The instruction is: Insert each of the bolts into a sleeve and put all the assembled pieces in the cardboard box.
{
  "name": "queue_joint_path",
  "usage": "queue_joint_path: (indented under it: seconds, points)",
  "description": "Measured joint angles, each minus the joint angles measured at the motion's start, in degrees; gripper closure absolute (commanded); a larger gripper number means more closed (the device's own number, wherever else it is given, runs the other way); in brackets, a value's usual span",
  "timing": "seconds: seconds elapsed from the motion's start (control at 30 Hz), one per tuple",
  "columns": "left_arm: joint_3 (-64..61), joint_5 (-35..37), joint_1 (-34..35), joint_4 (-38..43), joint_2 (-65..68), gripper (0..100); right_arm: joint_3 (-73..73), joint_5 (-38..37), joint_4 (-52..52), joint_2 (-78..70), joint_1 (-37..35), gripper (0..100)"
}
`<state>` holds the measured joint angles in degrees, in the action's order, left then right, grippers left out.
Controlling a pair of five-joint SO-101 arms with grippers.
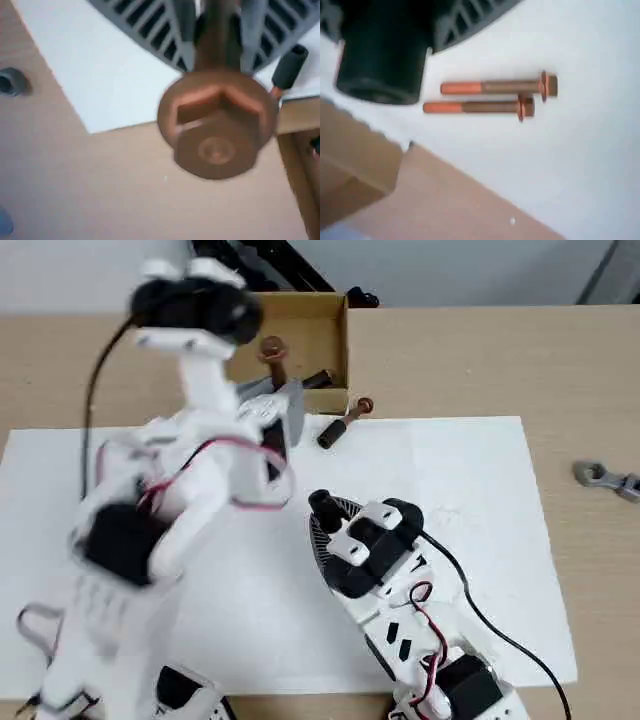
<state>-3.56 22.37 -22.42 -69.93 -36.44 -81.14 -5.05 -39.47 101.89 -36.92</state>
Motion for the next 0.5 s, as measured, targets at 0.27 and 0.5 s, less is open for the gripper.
queue_joint_path:
  seconds: [0.27,0.5]
  points:
    - [-13.01,-1.49,0.0,4.92,-10.64,100,-1.49,0.0,3.52,-0.35,0.18,99.7]
    - [-18.9,-1.32,0.0,8.97,-11.43,100,-5.19,0.0,8.79,-0.35,0.18,99.7]
